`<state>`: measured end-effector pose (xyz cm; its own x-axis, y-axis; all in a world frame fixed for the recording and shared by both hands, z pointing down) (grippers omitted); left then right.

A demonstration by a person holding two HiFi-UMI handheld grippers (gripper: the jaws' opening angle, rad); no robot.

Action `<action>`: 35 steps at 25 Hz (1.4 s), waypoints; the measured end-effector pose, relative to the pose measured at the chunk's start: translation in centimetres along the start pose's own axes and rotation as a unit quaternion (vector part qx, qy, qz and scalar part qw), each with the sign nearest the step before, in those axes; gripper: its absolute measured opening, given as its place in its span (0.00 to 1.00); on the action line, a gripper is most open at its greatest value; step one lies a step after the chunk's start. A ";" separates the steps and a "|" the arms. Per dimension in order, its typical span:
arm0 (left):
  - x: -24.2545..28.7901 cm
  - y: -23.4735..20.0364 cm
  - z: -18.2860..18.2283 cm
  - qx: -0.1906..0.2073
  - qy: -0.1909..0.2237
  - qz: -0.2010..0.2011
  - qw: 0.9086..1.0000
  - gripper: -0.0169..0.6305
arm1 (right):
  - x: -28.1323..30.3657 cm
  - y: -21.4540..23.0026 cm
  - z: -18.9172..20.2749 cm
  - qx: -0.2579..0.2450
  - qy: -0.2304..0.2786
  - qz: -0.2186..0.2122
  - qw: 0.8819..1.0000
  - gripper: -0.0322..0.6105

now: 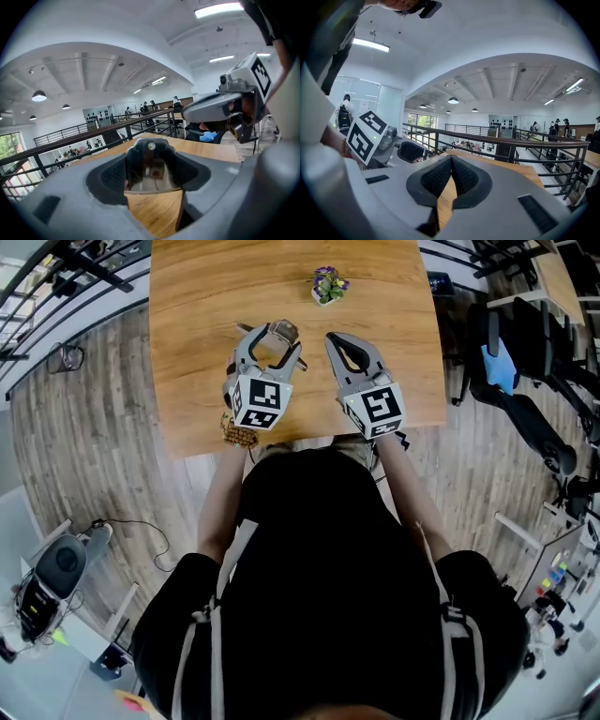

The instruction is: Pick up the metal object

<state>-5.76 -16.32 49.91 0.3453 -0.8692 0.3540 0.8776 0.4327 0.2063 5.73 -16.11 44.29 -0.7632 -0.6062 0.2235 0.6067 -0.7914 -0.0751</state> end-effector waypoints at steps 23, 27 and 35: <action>-6.8 -5.4 -9.3 -0.076 0.209 -0.150 0.963 0.49 | 0.6 -1.2 -5.9 -0.032 0.063 -0.010 0.997 0.05; -6.8 -4.9 -9.0 -0.078 0.211 -0.154 0.962 0.48 | 0.4 -2.0 -5.2 -0.023 0.060 -0.011 0.998 0.05; -6.4 -4.1 -7.5 -0.087 0.196 -0.148 0.966 0.48 | -0.5 -2.4 -3.7 0.025 0.075 0.067 0.995 0.05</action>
<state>-9.04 -14.34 40.00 0.1402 -0.9872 -0.0758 0.9879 0.1343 0.0778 3.85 -14.17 40.77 -0.6966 -0.7143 0.0671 0.7131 -0.6996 -0.0444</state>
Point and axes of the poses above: the fingertips, and each gripper's own axes: x forward along the fingers, y to its right, z out of its underside, the point moved 4 cm from there along -x, backward along the fingers, and after that the axes turned 4 degrees about -z, right-handed, at the moved point
